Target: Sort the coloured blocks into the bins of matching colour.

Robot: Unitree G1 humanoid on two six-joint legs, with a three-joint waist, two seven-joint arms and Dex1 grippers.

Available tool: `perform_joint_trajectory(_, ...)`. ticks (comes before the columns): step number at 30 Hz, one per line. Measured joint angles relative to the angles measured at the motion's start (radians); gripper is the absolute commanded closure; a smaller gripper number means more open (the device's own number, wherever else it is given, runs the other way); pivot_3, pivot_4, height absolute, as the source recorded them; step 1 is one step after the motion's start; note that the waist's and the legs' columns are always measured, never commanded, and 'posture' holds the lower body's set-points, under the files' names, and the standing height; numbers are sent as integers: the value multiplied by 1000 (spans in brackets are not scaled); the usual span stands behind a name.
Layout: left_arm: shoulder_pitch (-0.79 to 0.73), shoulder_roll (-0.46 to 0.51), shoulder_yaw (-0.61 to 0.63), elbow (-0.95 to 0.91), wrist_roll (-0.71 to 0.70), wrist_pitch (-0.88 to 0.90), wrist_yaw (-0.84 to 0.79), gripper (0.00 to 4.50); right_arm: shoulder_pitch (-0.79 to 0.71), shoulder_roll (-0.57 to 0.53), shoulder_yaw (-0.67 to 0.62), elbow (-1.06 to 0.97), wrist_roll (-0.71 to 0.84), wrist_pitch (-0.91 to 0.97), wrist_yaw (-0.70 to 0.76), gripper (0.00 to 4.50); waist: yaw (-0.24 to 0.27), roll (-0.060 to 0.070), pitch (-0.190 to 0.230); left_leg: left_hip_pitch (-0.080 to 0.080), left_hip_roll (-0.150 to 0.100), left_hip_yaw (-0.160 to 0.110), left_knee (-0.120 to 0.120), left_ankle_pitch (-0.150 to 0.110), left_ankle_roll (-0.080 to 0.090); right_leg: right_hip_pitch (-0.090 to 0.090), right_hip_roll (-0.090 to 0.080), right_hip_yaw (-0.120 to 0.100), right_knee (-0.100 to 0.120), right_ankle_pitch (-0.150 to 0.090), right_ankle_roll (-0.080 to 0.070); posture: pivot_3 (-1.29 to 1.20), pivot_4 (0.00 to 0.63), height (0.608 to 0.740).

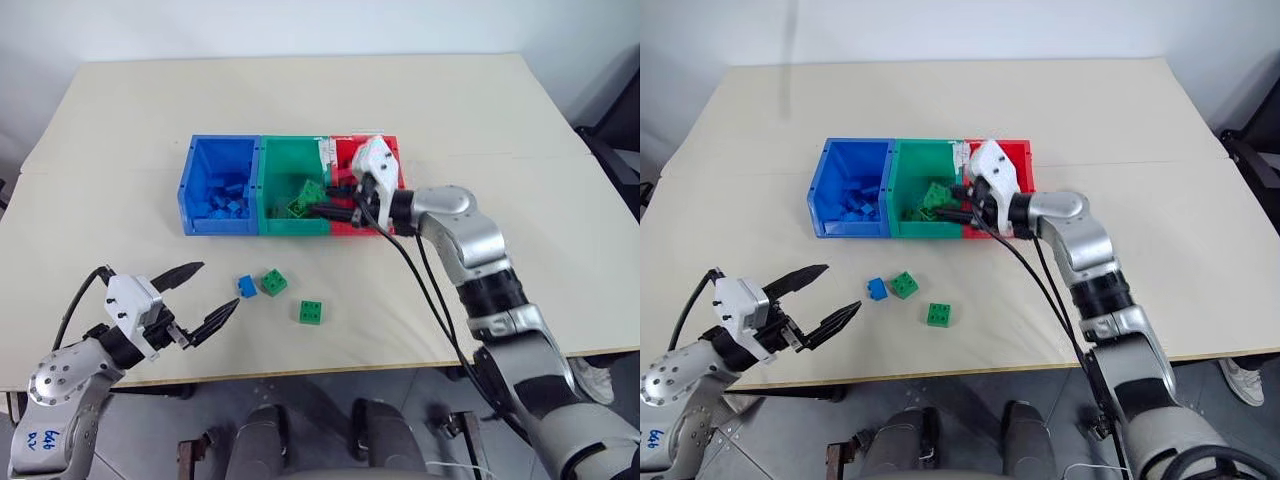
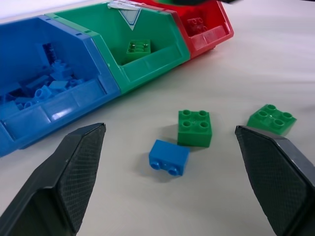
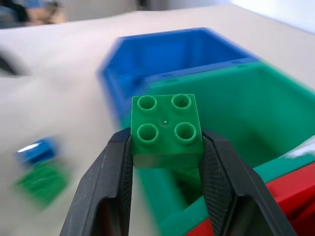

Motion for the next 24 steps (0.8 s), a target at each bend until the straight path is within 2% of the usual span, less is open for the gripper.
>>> perform_joint_trajectory(4,16,0,-3,-1,13,-12,3,0,-96,29,-1,165,-52,-69,-53,3031,0,0,0,0,0,1,-1,0,0,-1,0,0,-1,0,0,0,150,740)
perform_joint_trajectory(5,15,0,-3,-1,14,-13,6,0,-106,34,-3,194,-63,-90,-59,2264,0,0,0,0,0,1,-2,0,0,-1,0,0,-1,0,0,0,150,740)
perform_joint_trajectory(12,-3,0,-17,0,20,-21,6,0,-91,51,-36,212,-67,-163,-67,26,-1,0,0,-1,1,5,-3,0,-1,-4,0,0,-1,0,0,0,150,740)
perform_joint_trajectory(17,-28,1,-42,5,21,-21,-4,0,-43,38,-43,150,-62,-167,-44,26,-1,0,0,-1,1,6,-3,-1,-1,-5,0,1,0,0,0,0,150,740)
perform_joint_trajectory(20,-166,58,-123,77,22,-20,-94,0,252,-156,-104,-181,41,-191,145,26,37,-1,-1,-2,1,4,-3,-3,0,-4,0,-2,-2,0,0,0,150,740)
perform_joint_trajectory(24,-246,104,-181,155,25,-22,-197,0,523,-309,-185,-327,133,-255,312,26,30,-1,-1,-1,2,12,-2,-6,2,-4,0,-2,-6,1,3,0,150,740)
